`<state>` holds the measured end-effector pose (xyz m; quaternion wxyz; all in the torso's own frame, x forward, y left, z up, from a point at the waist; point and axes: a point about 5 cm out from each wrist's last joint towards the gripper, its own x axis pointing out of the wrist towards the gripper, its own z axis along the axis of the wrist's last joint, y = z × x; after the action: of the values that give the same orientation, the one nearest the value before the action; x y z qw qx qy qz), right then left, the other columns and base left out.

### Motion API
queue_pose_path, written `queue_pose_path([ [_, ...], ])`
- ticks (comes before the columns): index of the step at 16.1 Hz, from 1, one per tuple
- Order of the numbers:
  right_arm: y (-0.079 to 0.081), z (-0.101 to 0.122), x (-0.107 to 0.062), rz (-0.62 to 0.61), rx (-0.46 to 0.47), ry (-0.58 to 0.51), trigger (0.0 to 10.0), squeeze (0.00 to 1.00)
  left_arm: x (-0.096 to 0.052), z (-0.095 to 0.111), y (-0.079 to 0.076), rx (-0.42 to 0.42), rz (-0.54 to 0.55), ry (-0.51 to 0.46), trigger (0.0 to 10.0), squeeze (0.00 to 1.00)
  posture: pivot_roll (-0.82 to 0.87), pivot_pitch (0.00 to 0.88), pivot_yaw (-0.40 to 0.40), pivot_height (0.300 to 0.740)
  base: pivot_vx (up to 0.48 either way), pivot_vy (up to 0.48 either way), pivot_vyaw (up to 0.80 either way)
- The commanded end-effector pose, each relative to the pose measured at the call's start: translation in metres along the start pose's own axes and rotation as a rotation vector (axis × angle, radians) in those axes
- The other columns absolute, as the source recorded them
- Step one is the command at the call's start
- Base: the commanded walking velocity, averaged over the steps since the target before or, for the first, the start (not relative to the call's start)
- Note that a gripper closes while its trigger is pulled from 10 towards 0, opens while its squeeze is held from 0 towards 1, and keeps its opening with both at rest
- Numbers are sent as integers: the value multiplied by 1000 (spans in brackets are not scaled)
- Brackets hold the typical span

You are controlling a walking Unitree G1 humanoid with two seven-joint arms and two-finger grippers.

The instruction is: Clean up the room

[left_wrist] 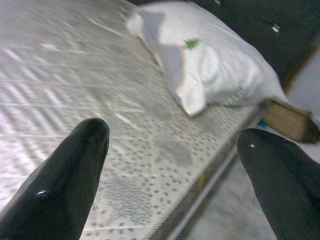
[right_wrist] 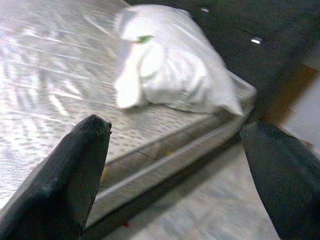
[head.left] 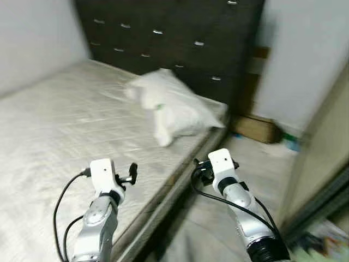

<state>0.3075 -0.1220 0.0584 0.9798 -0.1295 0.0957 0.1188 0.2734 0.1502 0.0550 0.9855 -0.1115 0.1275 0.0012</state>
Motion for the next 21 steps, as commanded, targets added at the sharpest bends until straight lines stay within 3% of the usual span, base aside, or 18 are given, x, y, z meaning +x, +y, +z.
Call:
queue_pose_path([
  [1, -6, 0, -1, -19, -4, -1, 10000, 0, -1, -1, -3, 1, -7, 4, 10000, 0, -75, 0, 19, 740, 0, 0, 800],
  [21, 1, 4, -3, 25, -34, -13, 10000, 0, -2, 1, -1, 6, 18, -9, 10000, 0, -74, 0, 19, 740, 0, 0, 800],
])
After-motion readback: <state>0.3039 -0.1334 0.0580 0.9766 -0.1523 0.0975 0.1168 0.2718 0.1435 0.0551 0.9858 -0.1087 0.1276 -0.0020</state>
